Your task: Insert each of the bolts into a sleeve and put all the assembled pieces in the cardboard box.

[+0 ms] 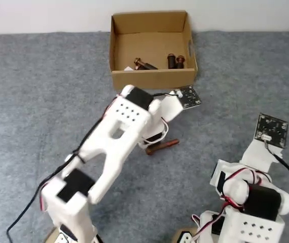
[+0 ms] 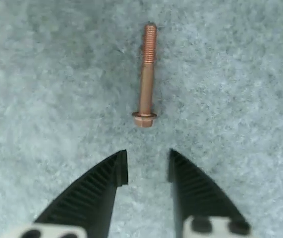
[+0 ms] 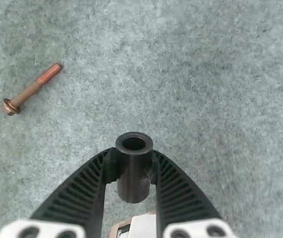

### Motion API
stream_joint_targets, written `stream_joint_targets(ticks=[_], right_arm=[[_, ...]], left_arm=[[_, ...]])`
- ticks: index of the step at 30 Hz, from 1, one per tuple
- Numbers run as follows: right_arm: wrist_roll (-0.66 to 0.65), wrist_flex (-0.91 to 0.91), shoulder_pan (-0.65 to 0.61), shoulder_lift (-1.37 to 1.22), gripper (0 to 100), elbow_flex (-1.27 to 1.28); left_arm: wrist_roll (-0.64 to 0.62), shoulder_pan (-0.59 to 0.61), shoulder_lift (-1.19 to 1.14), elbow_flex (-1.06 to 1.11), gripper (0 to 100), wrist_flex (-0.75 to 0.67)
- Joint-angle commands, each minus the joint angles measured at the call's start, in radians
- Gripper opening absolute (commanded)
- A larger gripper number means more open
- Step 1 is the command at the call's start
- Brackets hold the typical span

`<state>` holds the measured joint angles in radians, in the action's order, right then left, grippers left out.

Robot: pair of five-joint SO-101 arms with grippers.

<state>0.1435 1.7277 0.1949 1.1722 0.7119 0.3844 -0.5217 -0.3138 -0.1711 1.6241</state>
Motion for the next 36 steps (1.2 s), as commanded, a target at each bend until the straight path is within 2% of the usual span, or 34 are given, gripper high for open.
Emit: stream_joint_targets(ticks=[1, 10, 14, 25, 27, 30, 36], right_arm=[[-0.011, -0.035, 0.012, 0.007, 0.9, 0.021], [-0.014, -0.061, 0.012, 0.073, 0.9, 0.075], [-0.015, -0.076, 0.008, 0.124, 0.9, 0.114], [-0.015, -0.076, 0.01, 0.148, 0.9, 0.117], [-0.015, -0.076, 0.01, 0.148, 0.9, 0.117], [-0.015, -0.076, 0.01, 0.148, 0.9, 0.117], [-0.015, -0.076, 0.01, 0.148, 0.9, 0.117]], left_arm=[[0.009, -0.011, -0.11, -0.131, 16, 0.048], [0.009, -0.011, -0.405, -0.484, 16, 0.127], [0.009, -0.011, -0.494, -0.565, 16, 0.127], [0.008, -0.011, -0.626, -0.57, 16, 0.129], [0.008, -0.011, -0.66, -0.57, 12, 0.129], [0.008, -0.012, -0.706, -0.57, 1, 0.129], [0.005, -0.028, -0.649, -0.575, 0, 0.129]])
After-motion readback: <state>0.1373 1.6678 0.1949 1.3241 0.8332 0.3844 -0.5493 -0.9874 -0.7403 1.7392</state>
